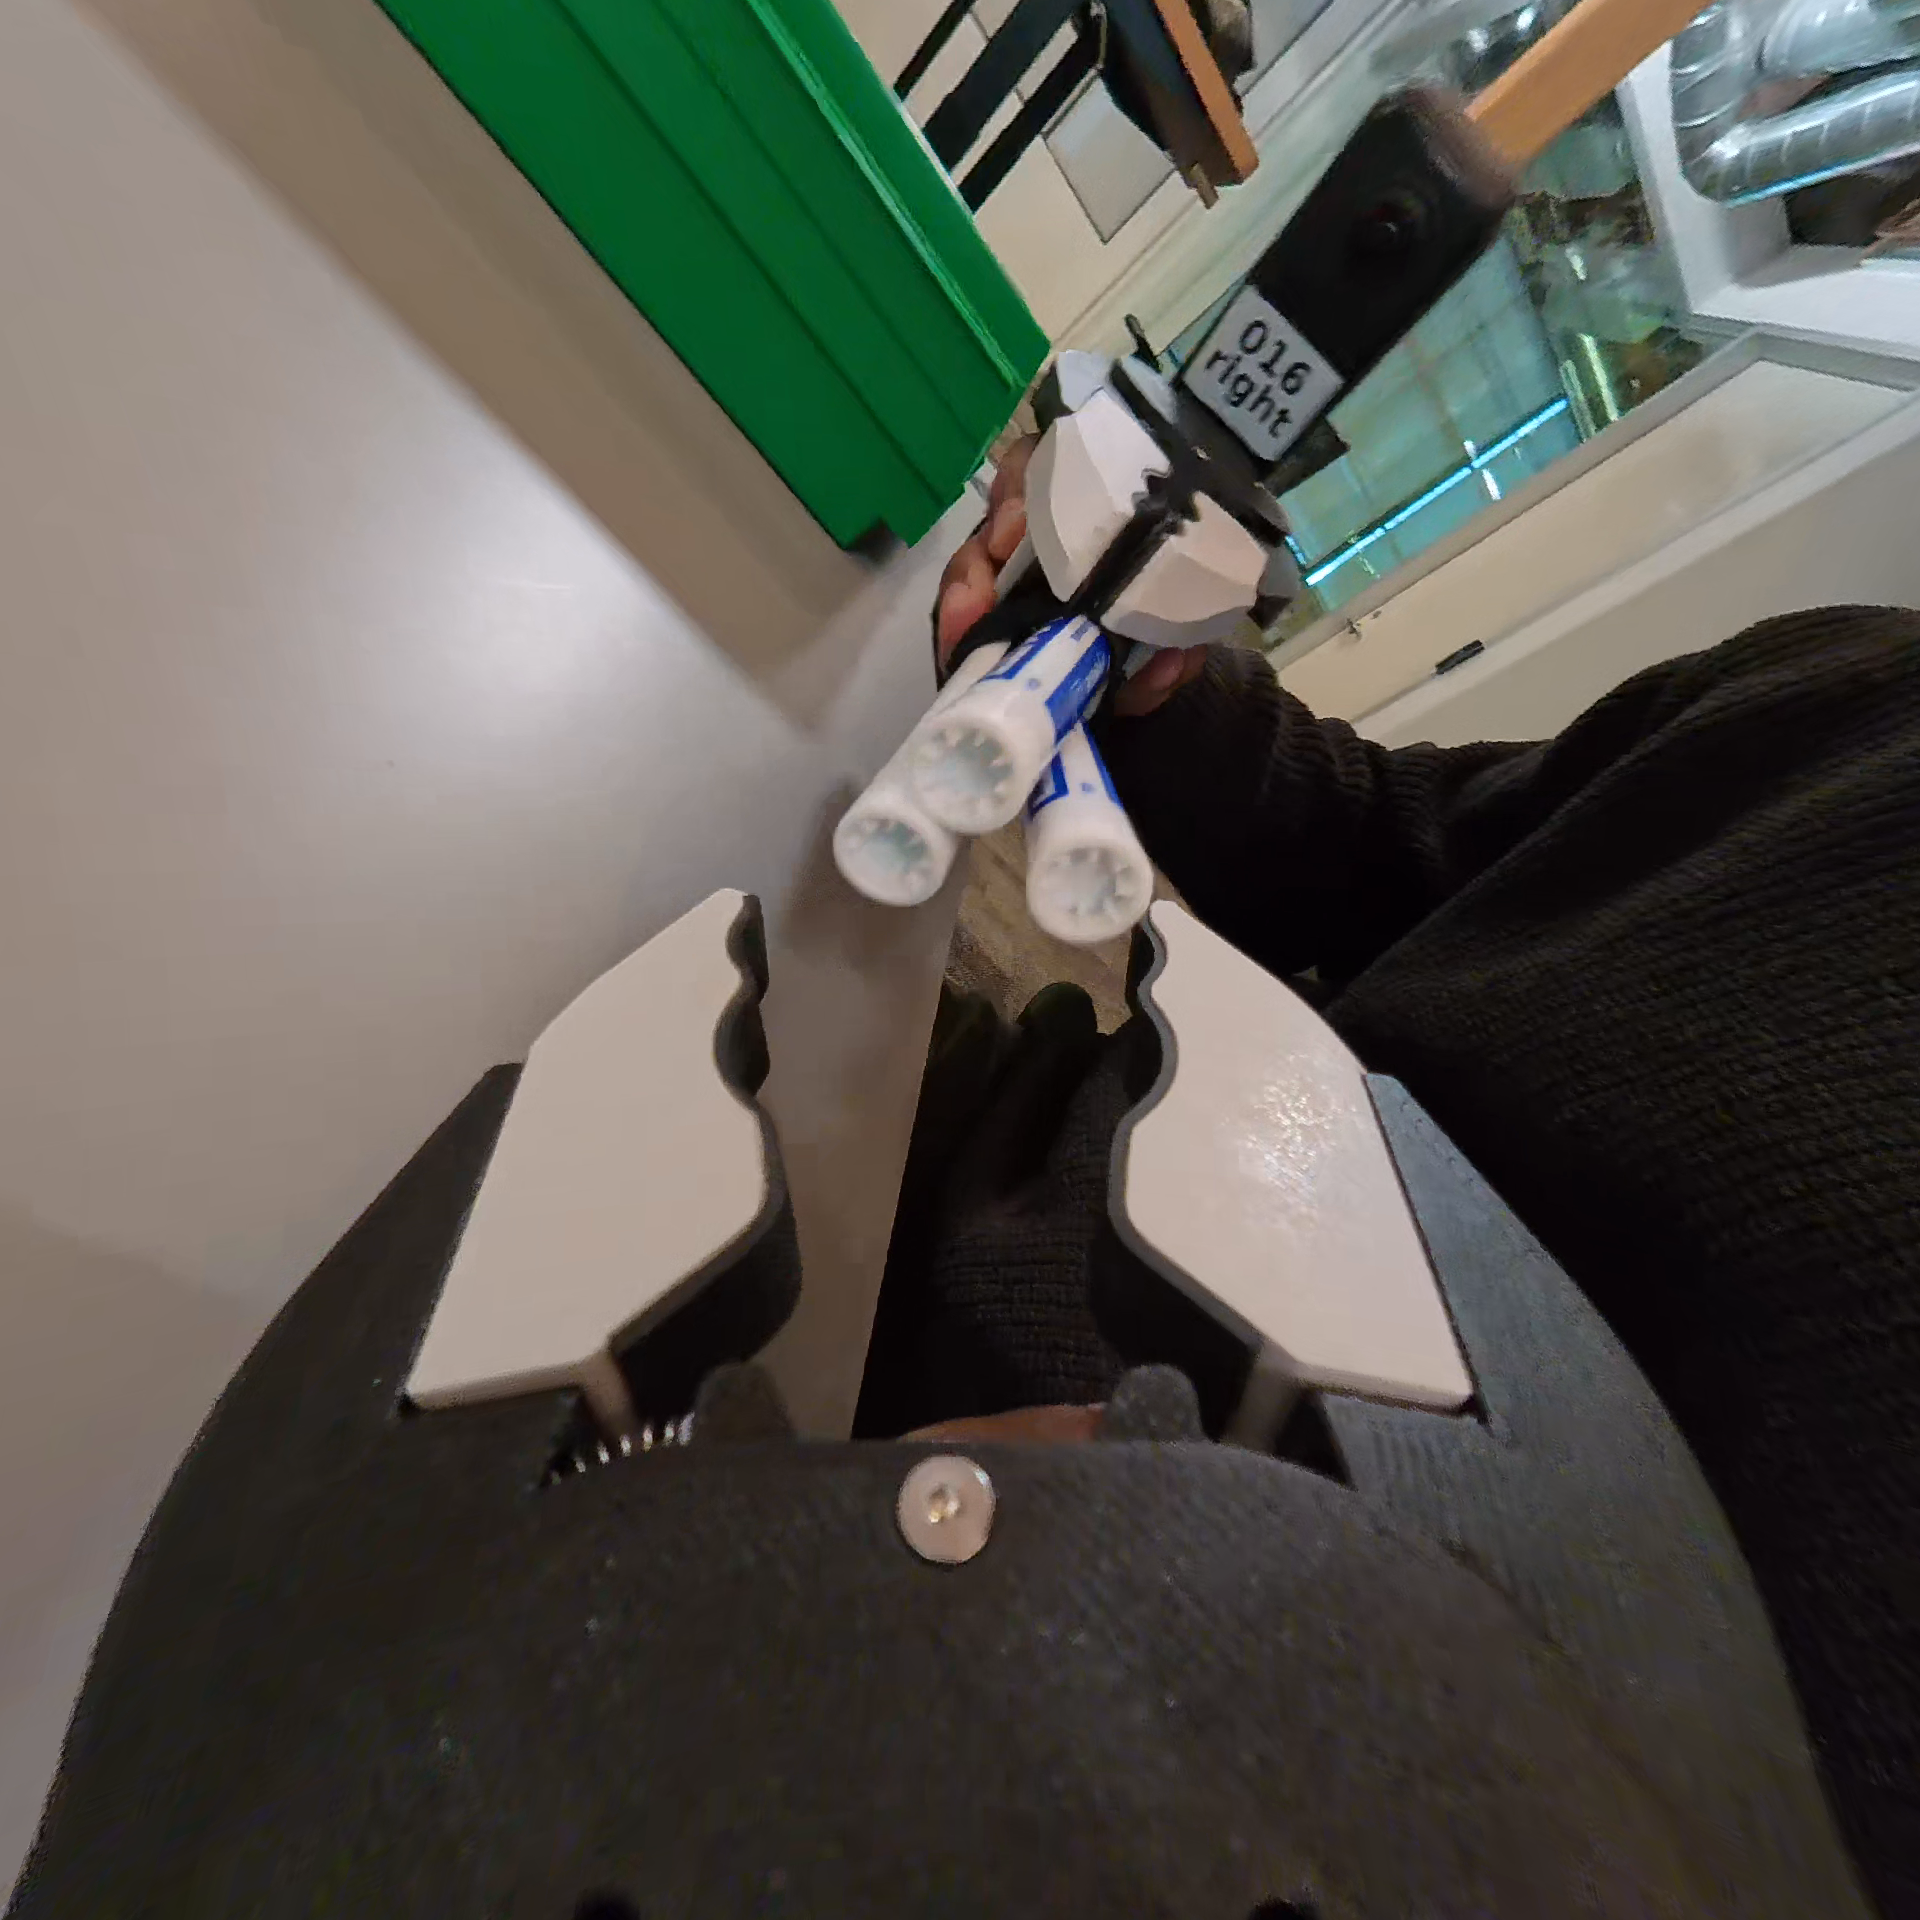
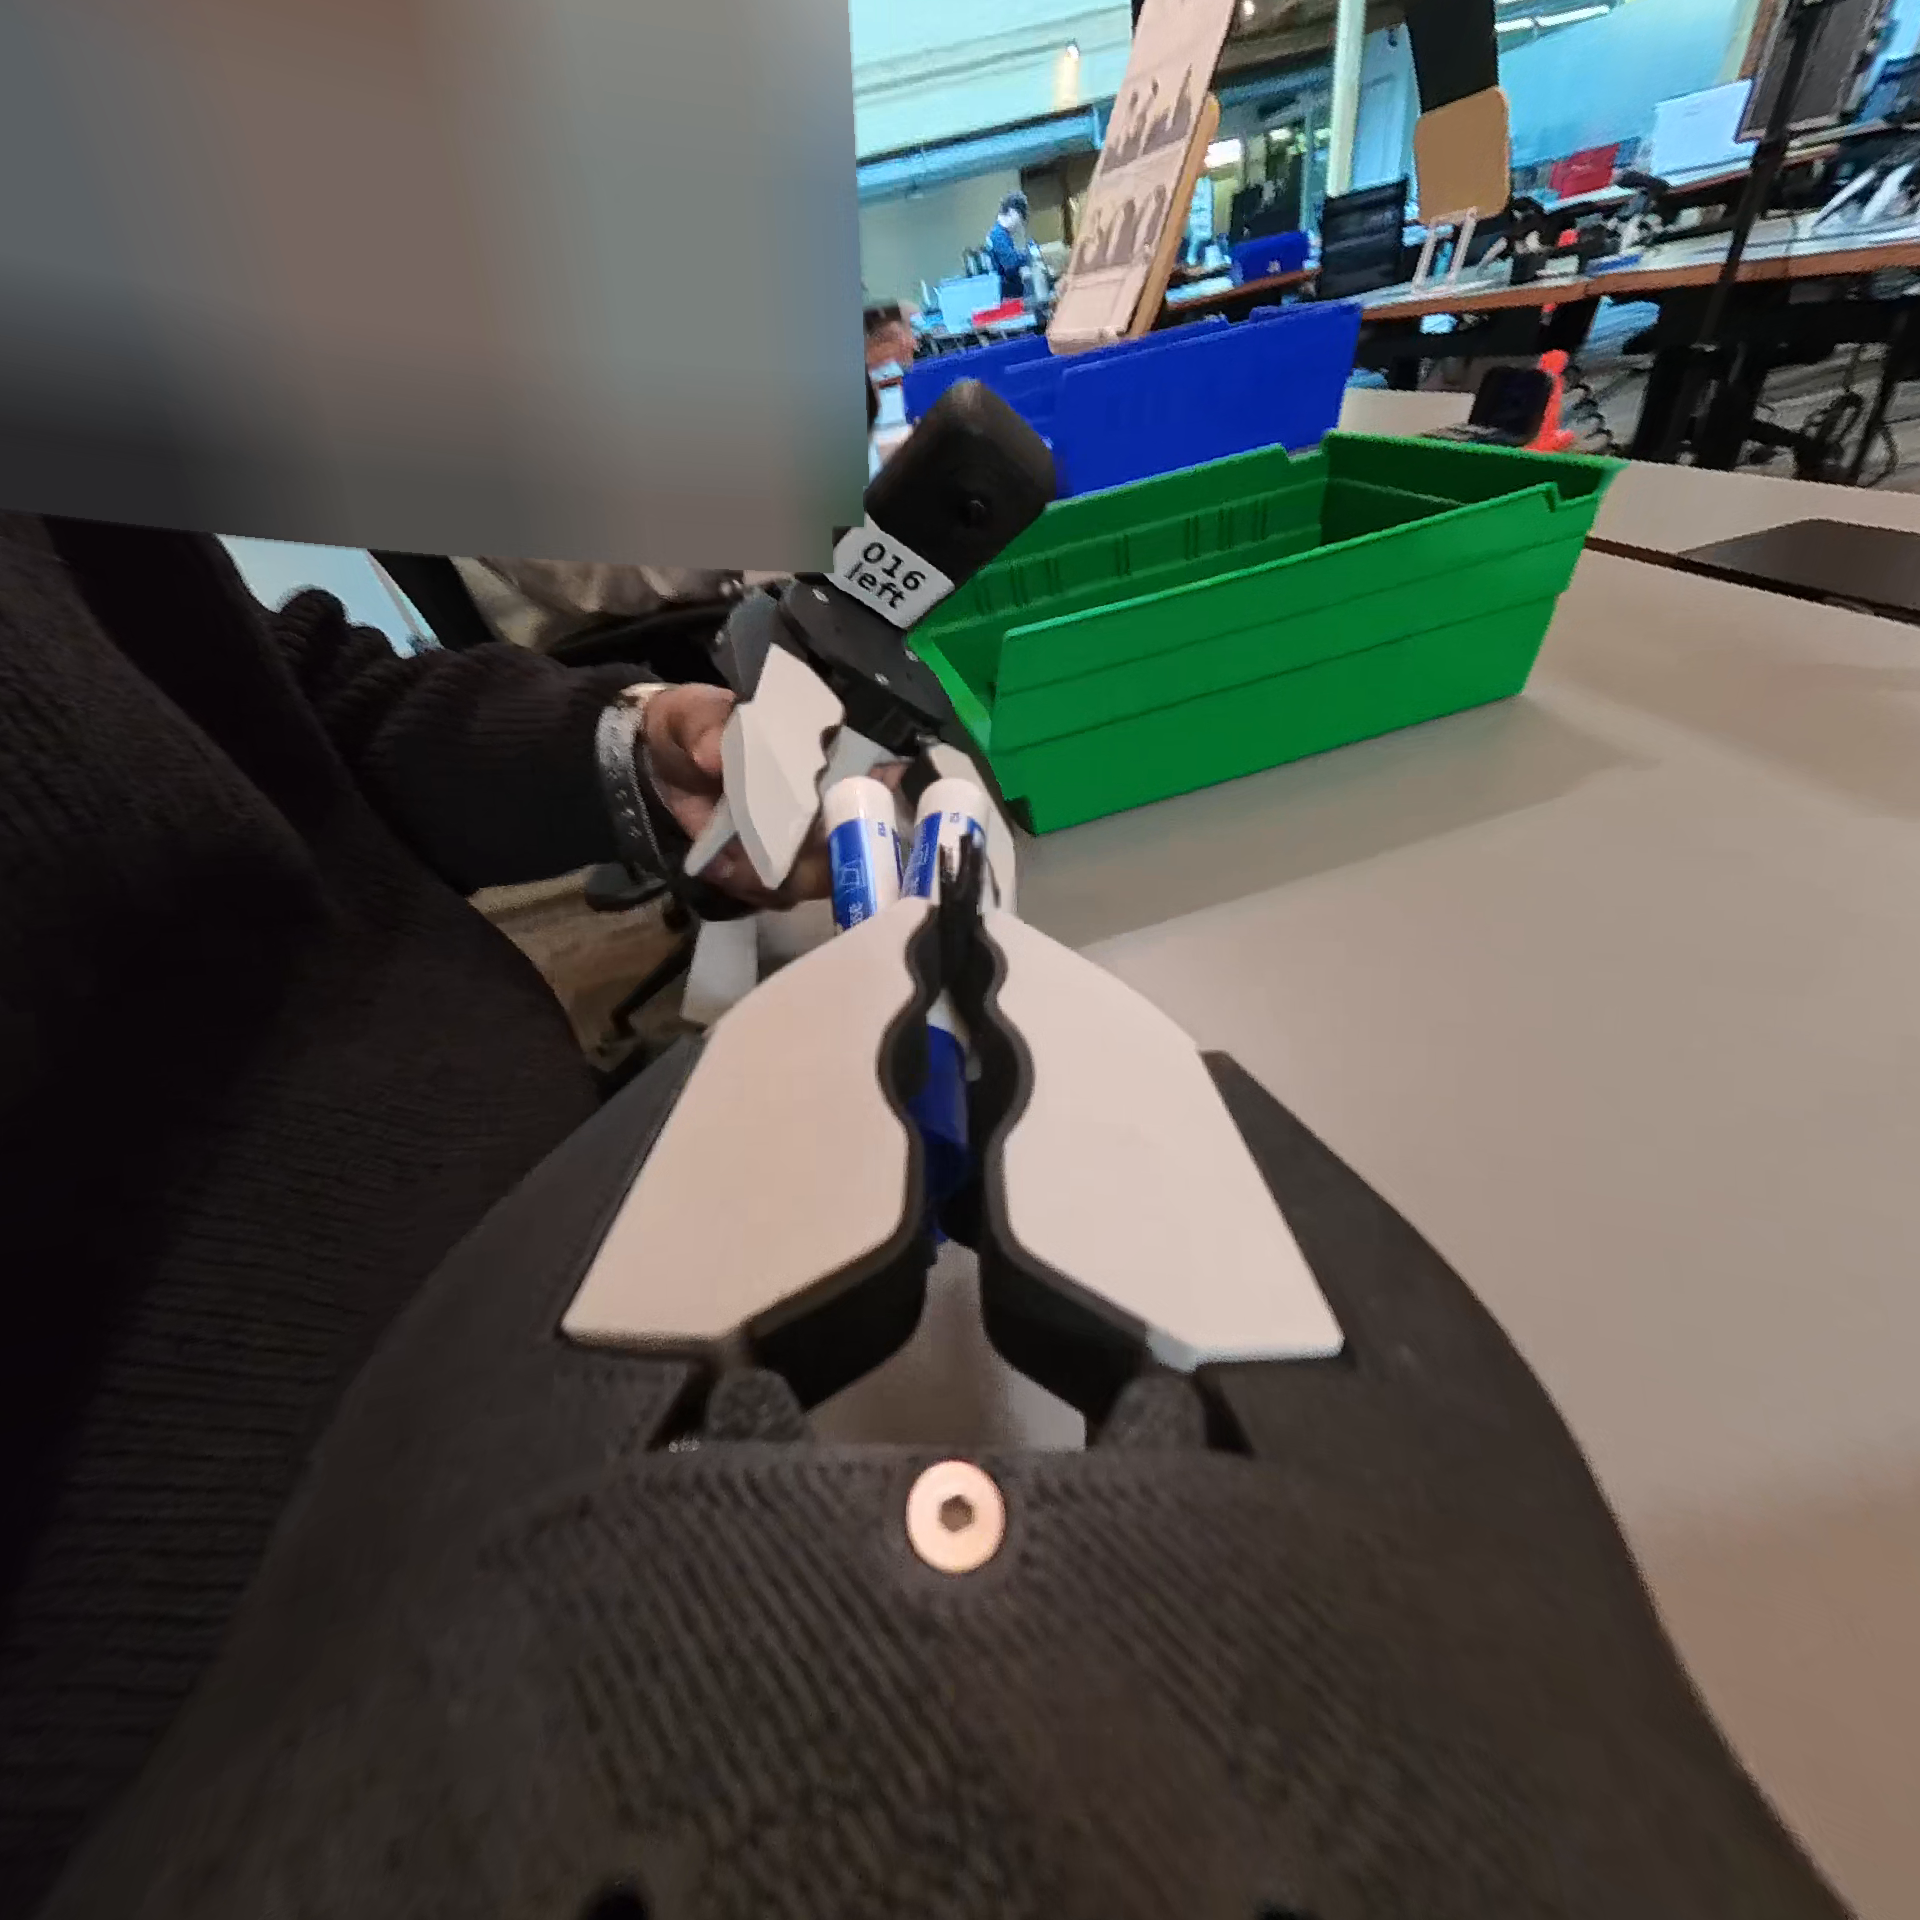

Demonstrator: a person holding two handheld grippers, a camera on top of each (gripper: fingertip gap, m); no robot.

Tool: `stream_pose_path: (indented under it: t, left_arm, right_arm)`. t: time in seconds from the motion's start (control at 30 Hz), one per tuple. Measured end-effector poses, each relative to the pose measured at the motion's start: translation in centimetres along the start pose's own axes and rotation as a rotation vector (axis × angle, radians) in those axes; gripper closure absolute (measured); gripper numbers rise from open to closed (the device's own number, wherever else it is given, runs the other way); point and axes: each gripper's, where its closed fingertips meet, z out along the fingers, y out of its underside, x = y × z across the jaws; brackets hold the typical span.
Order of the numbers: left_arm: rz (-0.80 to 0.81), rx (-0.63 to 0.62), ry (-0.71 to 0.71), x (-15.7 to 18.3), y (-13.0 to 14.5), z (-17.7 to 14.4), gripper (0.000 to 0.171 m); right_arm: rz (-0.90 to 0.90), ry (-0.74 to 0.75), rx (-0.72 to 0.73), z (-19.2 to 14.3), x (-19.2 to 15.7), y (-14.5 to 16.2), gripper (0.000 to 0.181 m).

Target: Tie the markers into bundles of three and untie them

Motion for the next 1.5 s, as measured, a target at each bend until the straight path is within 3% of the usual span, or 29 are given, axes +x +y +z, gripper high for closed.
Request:
stream_pose_path:
  t: [0.33, 0.67, 1.5]
  left_arm:
    - [-0.022, 0.068, 0.114, 1.4, -1.2, -1.0, 0.117]
    - [-0.026, 0.060, 0.079, 0.9, -1.1, -1.0, 0.135]
    - [-0.009, 0.028, 0.089, 1.2, -0.6, -0.6, 0.155]
  right_arm:
    - [0.028, -0.048, 0.045, -1.7, 0.5, -0.4, 0.177]
    - [0.000, -0.069, 0.014, -1.1, -0.2, 0.1, 0.177]
    - [0.028, -0.119, 0.031, -0.8, -1.2, -0.2, 0.176]
